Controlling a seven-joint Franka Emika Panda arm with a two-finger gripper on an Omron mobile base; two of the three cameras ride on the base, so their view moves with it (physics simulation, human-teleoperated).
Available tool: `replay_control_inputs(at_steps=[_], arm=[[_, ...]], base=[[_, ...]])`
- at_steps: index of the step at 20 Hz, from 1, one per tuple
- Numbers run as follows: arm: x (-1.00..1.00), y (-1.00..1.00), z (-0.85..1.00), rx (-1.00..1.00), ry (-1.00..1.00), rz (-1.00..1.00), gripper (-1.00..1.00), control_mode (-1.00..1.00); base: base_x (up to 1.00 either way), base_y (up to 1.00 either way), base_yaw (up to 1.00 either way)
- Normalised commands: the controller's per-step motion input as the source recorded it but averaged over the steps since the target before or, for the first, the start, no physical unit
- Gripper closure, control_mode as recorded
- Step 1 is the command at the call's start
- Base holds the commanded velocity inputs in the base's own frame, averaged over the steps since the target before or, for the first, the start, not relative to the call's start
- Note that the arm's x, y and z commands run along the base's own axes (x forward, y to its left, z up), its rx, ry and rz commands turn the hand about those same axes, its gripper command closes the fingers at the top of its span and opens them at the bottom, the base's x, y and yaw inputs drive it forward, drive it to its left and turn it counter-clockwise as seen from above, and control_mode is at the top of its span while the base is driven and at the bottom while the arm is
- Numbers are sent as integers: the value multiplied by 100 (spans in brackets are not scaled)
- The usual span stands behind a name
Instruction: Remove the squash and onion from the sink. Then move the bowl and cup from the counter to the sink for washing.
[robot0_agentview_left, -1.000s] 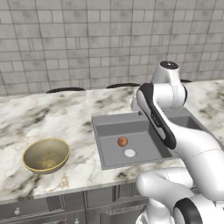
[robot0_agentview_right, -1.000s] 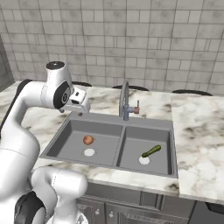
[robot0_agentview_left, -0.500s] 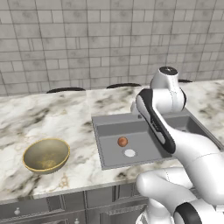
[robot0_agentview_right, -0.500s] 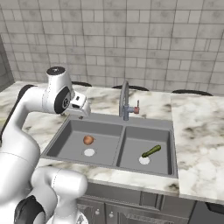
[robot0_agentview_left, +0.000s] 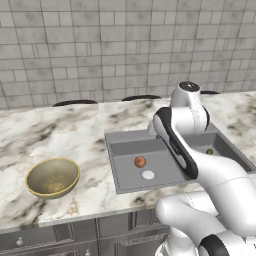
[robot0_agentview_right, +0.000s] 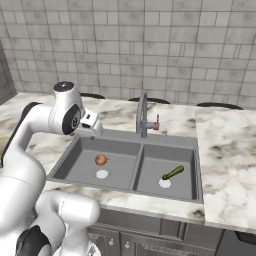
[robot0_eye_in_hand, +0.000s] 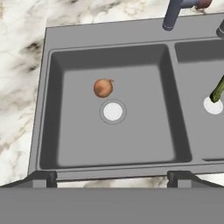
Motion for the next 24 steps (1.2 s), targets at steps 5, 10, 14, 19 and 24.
replay_control_inputs(at_steps=[5, 10, 14, 19, 24], arm=[[4, 8, -15, 0, -1, 0, -100, -100], [2, 8, -12, 0, -1, 0, -100, -100], [2, 6, -15, 0, -8, 0, -100, -100], [6, 7, -19, 0, -13, 0, -100, -100], [10, 4, -19, 0, -10, 0, -100, -100]], base=[[0, 0, 0], [0, 0, 0], [0, 0, 0], [0, 0, 0], [0, 0, 0]])
